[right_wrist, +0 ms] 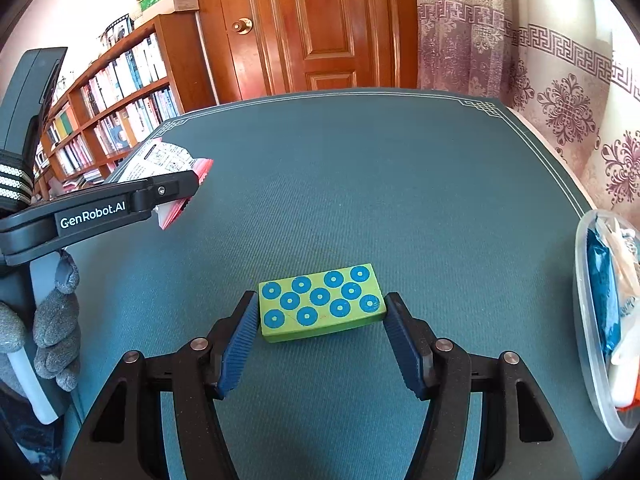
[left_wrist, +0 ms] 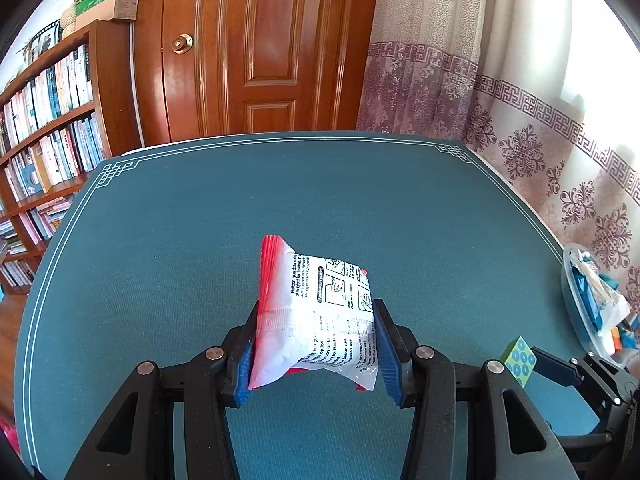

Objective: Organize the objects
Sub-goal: 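Carry the snack packet and green block to the clear bowl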

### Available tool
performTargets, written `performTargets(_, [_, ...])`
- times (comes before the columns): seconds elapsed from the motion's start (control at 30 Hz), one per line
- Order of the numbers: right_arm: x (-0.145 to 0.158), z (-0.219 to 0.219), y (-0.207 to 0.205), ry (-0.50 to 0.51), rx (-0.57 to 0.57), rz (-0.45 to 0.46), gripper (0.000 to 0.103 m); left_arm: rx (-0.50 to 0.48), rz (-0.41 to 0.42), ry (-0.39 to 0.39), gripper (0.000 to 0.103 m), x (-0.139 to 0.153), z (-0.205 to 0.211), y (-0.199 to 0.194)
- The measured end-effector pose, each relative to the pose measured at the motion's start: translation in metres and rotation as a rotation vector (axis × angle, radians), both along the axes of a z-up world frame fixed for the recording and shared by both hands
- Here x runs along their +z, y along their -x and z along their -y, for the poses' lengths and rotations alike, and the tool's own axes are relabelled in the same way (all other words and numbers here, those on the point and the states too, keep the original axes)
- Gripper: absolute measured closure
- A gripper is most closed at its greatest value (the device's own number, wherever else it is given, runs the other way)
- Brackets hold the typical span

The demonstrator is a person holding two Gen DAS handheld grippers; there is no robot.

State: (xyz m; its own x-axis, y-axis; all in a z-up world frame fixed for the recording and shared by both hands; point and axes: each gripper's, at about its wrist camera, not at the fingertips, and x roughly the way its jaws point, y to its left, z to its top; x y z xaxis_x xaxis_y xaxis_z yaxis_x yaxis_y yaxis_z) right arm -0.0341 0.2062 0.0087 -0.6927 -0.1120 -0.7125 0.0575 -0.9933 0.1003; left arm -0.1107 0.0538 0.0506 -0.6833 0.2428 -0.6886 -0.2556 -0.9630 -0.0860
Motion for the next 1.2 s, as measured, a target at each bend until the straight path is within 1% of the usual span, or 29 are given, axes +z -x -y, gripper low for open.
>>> performTargets(0.2, [0.0, -0.016, -0.022, 0.01, -0.042, 0.001, 0.039, -0.046, -0.008, 0.015, 0.051, 0.001, -0.016, -0.009])
performTargets(0.47, [0.001, -0.042, -0.055, 0.026, -0.107, -0.004, 0.039, -0.127, -0.009, 0.051, 0.051, -0.007, -0.045, -0.023])
performTargets(0.77, [0.015, -0.085, -0.093, 0.041, -0.214, -0.049, 0.039, -0.21, -0.023, 0.093, 0.051, -0.008, -0.075, -0.044])
performTargets(0.83, [0.02, -0.096, -0.1, 0.039, -0.239, -0.064, 0.039, -0.226, -0.024, 0.094, 0.051, -0.007, -0.081, -0.049])
performTargets(1.03, [0.03, -0.131, -0.121, -0.014, -0.333, -0.107, 0.039, -0.257, -0.022, 0.08, 0.051, -0.001, -0.093, -0.059])
performTargets(1.2, [0.031, -0.162, -0.125, -0.02, -0.401, -0.115, 0.039, -0.272, -0.025, 0.077, 0.051, 0.003, -0.106, -0.066])
